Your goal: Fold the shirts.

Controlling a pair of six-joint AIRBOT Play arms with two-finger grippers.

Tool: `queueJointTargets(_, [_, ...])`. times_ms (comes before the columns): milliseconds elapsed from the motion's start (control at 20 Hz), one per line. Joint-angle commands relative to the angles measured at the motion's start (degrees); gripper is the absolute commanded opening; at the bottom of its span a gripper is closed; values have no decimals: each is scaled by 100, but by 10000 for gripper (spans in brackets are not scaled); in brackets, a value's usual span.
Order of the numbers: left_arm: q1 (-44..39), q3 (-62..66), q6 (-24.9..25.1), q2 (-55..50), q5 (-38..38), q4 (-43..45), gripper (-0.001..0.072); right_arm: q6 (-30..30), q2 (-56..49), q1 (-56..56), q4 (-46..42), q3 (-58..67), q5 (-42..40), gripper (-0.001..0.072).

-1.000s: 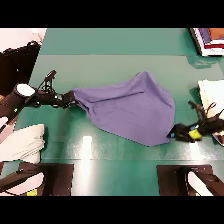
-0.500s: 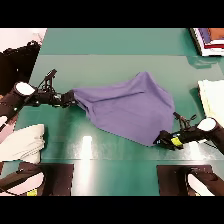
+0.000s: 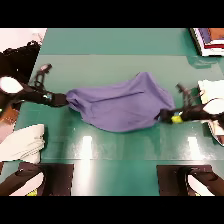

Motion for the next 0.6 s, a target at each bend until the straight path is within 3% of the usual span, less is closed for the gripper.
queueJointTargets(0, [0, 883, -11, 887, -658, 605, 21, -39, 619, -485, -37, 1207, -31, 16])
queueJointTargets(250, [0, 3235, -155, 1652, -935, 662, 21, -240, 1322, -1753, -33, 3217, 238, 16])
queueJointTargets(550, [0, 6161, -518, 1746, -896, 721, 20, -490, 1294, -3195, -31, 5318, 1165, 15])
